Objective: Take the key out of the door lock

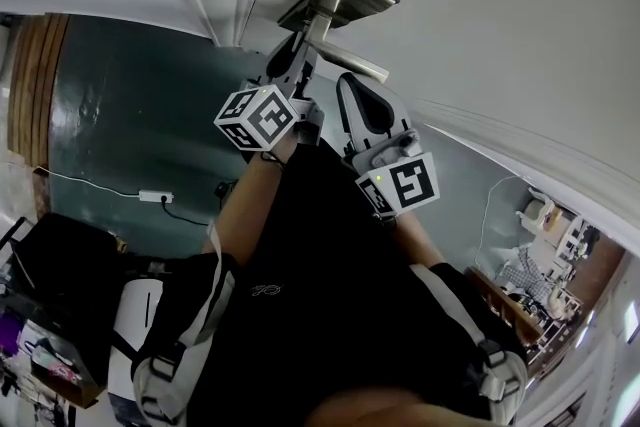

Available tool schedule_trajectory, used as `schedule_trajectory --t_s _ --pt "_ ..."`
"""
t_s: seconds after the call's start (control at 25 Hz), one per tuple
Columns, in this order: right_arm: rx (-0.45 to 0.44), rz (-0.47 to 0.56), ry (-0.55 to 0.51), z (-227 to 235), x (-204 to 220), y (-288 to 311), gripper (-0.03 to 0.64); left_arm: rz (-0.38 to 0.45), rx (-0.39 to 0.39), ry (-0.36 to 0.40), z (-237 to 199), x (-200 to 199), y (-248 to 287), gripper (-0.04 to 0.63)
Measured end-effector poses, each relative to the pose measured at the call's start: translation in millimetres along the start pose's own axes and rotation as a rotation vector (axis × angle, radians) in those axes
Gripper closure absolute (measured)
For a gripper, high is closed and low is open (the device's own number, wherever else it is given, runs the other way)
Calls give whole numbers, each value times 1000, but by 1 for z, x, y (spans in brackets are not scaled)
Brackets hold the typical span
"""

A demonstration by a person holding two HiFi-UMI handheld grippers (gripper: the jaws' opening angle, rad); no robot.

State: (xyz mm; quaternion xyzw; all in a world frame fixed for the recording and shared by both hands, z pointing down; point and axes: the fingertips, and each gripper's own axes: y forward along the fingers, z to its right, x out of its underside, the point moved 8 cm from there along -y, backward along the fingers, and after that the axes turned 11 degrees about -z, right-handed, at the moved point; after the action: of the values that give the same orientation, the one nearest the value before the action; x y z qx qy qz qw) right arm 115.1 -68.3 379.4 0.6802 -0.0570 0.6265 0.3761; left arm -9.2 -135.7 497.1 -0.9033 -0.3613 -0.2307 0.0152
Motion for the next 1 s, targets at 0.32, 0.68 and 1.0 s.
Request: schedule_trajectory --t_s 0.32,0.68,1.0 --pt "17 1 18 3 1 -3 609 49 12 -72 -3 0 5 529" --pt "8 3 18 2 0 -2 609 53 23 -138 -4 -1 8 540" --pt "15 8 24 4 3 -6 609 51 38 -148 -6 0 9 549"
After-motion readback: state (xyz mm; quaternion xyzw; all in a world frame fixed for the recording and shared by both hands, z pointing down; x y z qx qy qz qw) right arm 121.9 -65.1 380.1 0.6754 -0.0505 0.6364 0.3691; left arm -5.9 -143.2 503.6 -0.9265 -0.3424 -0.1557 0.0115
